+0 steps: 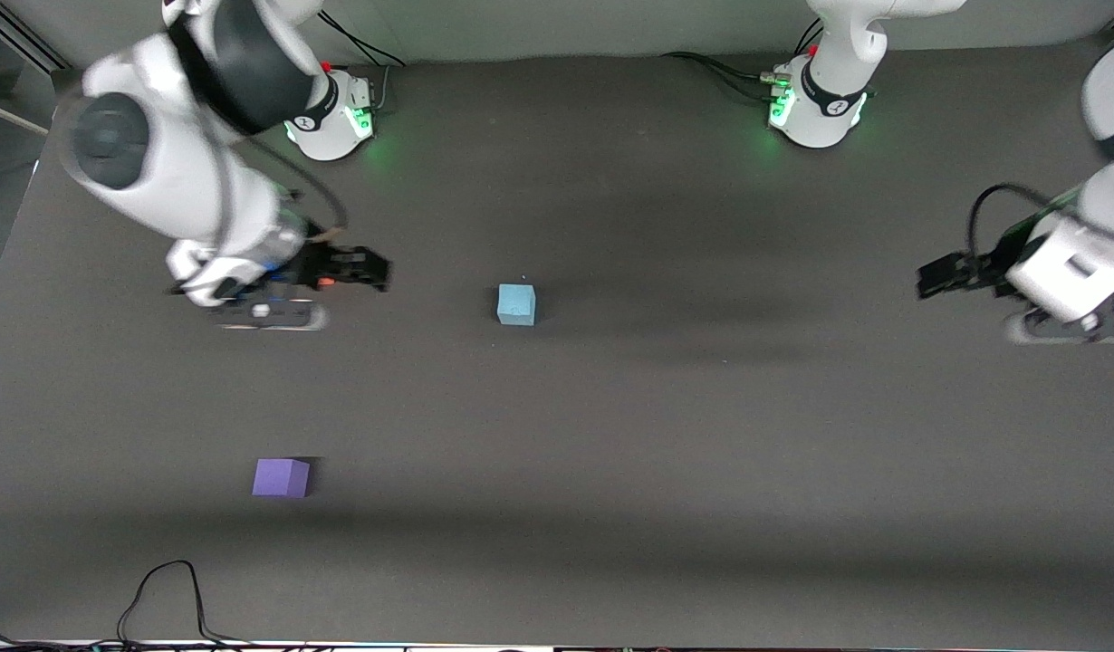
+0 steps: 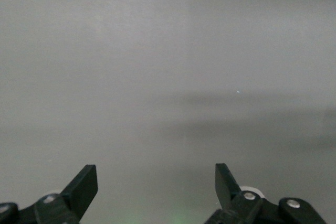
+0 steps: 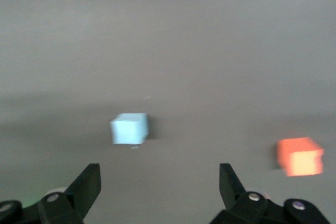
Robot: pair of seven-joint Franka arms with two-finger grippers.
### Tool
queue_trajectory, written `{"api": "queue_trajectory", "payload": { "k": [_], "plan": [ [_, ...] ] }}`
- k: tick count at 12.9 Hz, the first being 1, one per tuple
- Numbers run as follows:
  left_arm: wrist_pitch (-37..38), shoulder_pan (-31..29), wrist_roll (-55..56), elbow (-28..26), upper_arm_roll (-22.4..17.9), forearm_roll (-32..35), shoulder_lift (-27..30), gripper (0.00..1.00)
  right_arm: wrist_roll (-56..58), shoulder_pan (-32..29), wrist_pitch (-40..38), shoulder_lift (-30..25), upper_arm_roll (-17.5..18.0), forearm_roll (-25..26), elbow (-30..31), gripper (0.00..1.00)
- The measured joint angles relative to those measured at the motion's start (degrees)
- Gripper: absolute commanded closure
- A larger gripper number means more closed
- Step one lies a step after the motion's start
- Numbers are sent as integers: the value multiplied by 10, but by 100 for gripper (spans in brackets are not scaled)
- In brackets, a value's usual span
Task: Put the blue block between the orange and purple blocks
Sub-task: 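Withdraw the left gripper while the right gripper reaches the blue block, then grasp the blue block with the right gripper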
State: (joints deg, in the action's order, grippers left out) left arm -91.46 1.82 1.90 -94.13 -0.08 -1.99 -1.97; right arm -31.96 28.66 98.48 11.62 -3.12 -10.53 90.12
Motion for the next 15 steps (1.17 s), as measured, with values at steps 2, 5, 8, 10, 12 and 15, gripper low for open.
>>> {"api": "queue_trajectory", "payload": {
  "k": [2,5,8,10,12,15],
  "plan": [
    [15,-8,-14,-1,0,2,26,0,-74,43,2,41,1,-13,-46,0],
    [18,-8,-17,0,2,6,38,0,-158,95,4,100,0,-14,-95,0],
    [18,-8,-18,4,4,6,38,0,-178,112,36,127,0,-14,-90,0],
    [18,-4,-18,6,0,6,39,0,-178,123,111,133,0,-14,-36,0],
    [18,25,-18,7,-30,6,39,0,-172,137,198,138,0,-14,41,0],
    [18,42,-18,19,-48,7,33,0,-145,154,305,143,-1,-8,149,0]
  ]
}}
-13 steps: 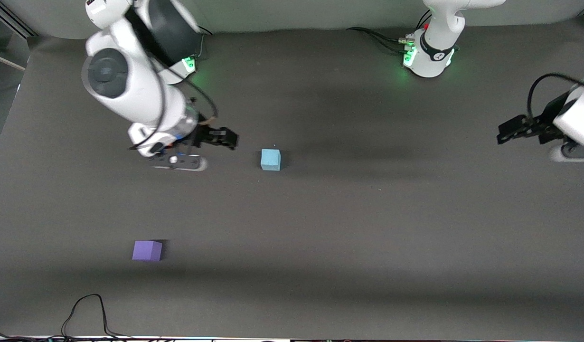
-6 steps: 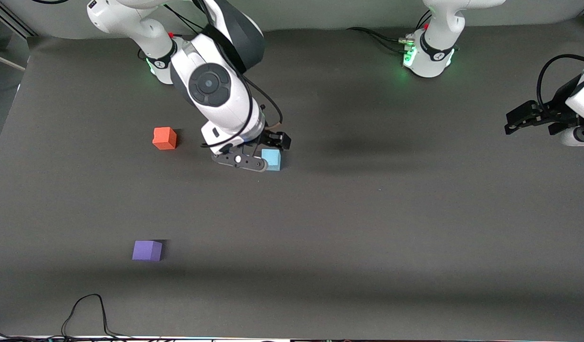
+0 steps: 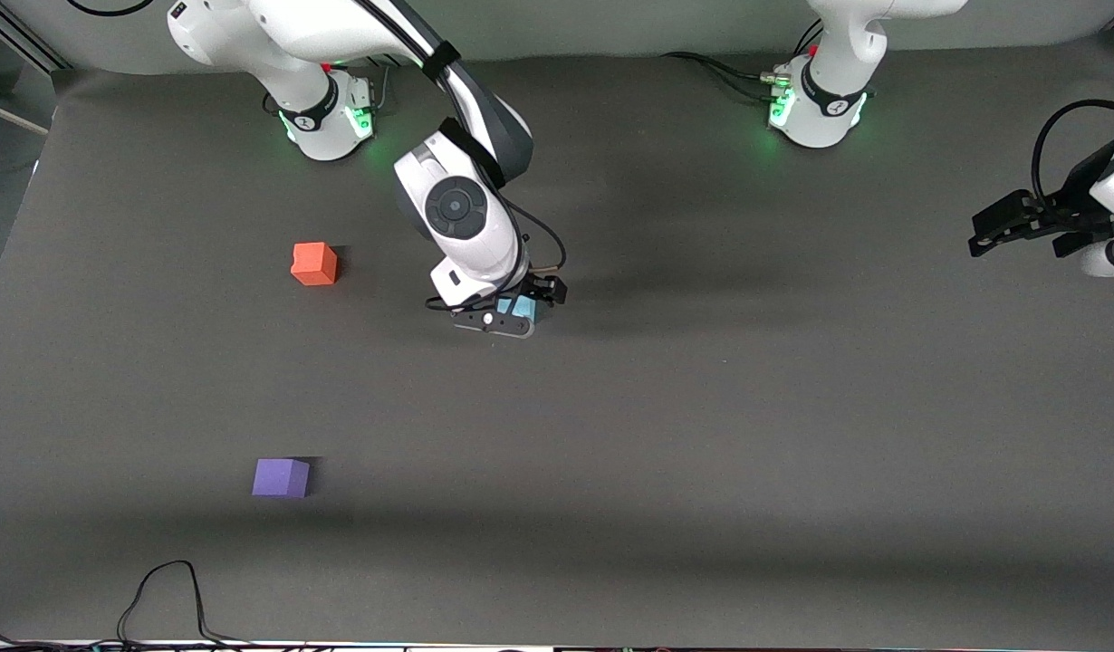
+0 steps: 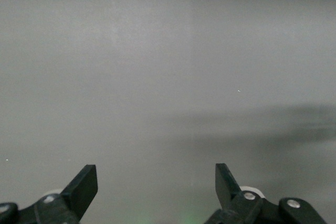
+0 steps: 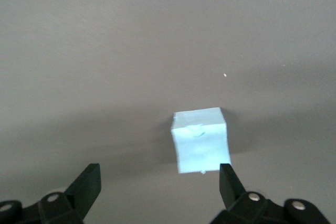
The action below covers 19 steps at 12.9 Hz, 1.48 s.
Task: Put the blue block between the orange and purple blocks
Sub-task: 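Grasp the blue block with the right gripper, then carry the blue block with the right gripper toward the orange block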
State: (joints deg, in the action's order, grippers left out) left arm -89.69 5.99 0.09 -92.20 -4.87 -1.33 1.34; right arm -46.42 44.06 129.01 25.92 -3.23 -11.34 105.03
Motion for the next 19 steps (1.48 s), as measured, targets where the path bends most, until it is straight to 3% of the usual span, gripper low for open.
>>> {"api": "queue_trajectory", "payload": {
  "k": [4,9,11,15,19],
  "plan": [
    [0,2,-1,11,1,0,-7,0,17,10,93,3,0,10,84,0],
    [1,4,-3,10,2,6,-8,0,17,29,140,17,-1,11,114,1],
    [1,4,-5,10,2,6,-8,0,17,30,166,26,-2,11,117,6],
    [2,4,-22,10,2,7,-8,0,18,29,199,43,-9,12,118,37],
    [3,4,-46,10,1,8,-8,0,21,29,192,35,-19,12,108,38]
  ]
}}
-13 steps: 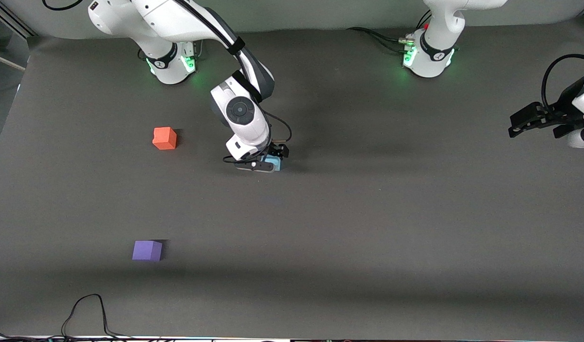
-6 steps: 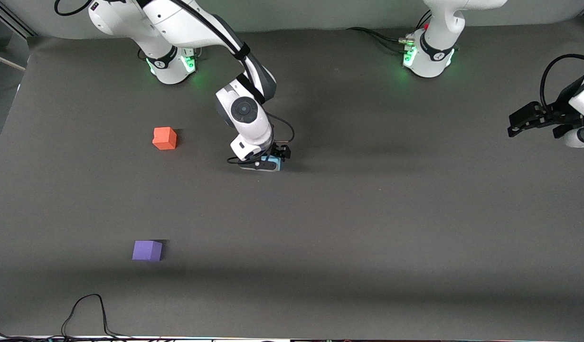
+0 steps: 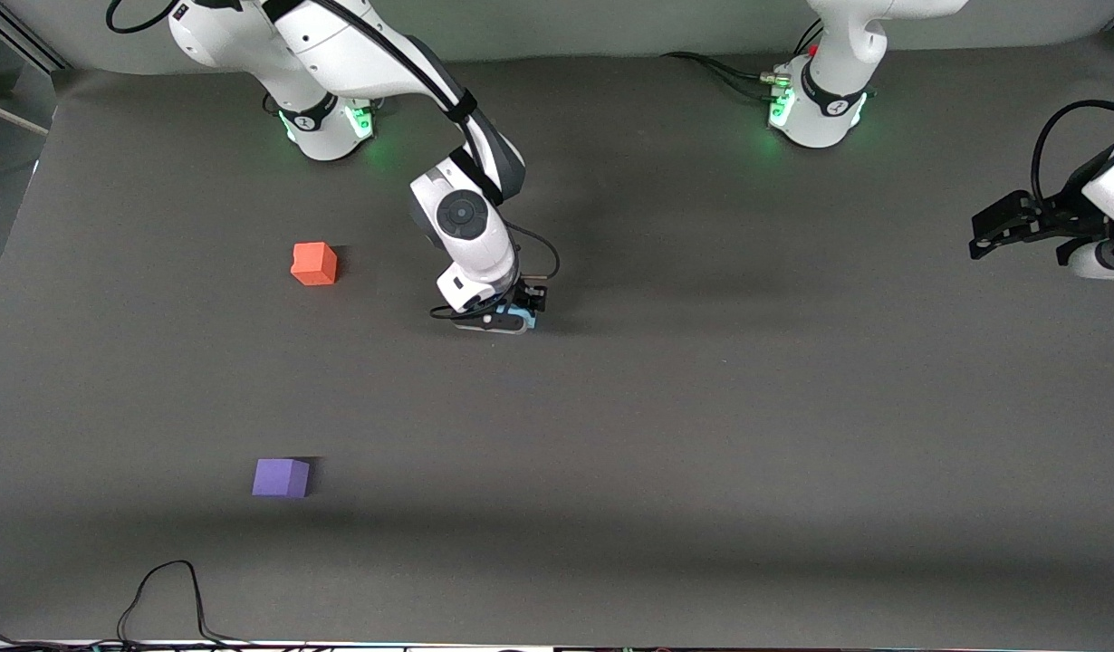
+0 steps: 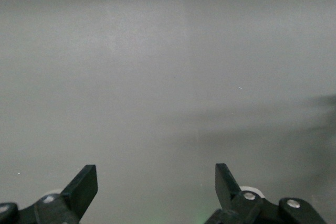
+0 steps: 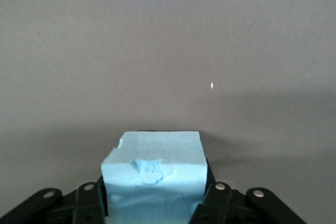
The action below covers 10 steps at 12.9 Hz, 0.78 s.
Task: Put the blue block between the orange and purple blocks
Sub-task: 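Carry the blue block with the right gripper toward the orange block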
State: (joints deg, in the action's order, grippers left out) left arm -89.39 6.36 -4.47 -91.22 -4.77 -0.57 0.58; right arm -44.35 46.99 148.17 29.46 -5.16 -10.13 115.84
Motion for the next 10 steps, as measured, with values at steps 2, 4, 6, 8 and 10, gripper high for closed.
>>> {"api": "queue_trajectory", "payload": {
  "k": [2,4,6,8,10],
  "plan": [
    [4,0,-3,0,-1,0,0,0,18,0,-91,-36,-27,0,-37,38],
    [6,0,-4,0,-2,0,-1,0,35,-1,-238,-91,-65,1,-116,37],
    [6,0,-5,0,-2,0,-1,0,51,-2,-378,-132,-104,1,-219,37],
    [6,0,-5,0,-2,1,-2,0,77,-2,-469,-148,-140,1,-299,37],
    [6,0,-6,0,-2,1,-2,0,114,-3,-497,-155,-176,1,-323,37]
  ]
}}
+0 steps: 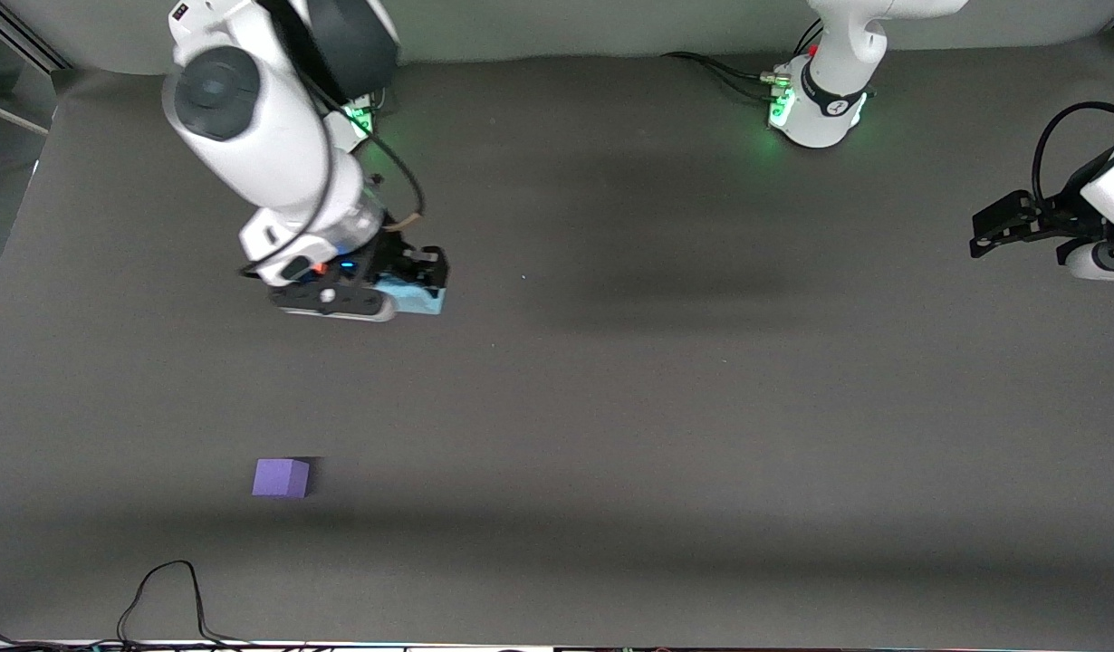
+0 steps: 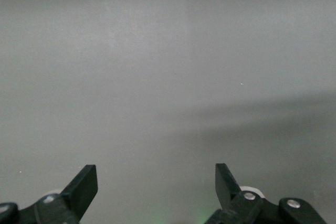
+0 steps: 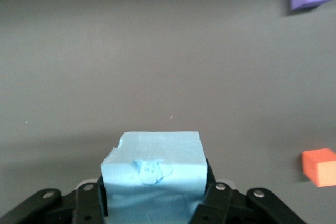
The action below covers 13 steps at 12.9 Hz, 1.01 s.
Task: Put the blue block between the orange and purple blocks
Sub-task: 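Carry the blue block with the right gripper toward the orange block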
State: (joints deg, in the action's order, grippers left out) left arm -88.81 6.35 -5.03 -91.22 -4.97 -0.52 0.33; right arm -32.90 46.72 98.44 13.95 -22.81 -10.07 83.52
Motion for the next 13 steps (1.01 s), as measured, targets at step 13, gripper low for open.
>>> {"api": "queue_trajectory", "payload": {
  "k": [13],
  "plan": [
    [0,0,-1,1,0,0,-2,0,368,-406,-91,-88,56,60,83,34]
  ]
}}
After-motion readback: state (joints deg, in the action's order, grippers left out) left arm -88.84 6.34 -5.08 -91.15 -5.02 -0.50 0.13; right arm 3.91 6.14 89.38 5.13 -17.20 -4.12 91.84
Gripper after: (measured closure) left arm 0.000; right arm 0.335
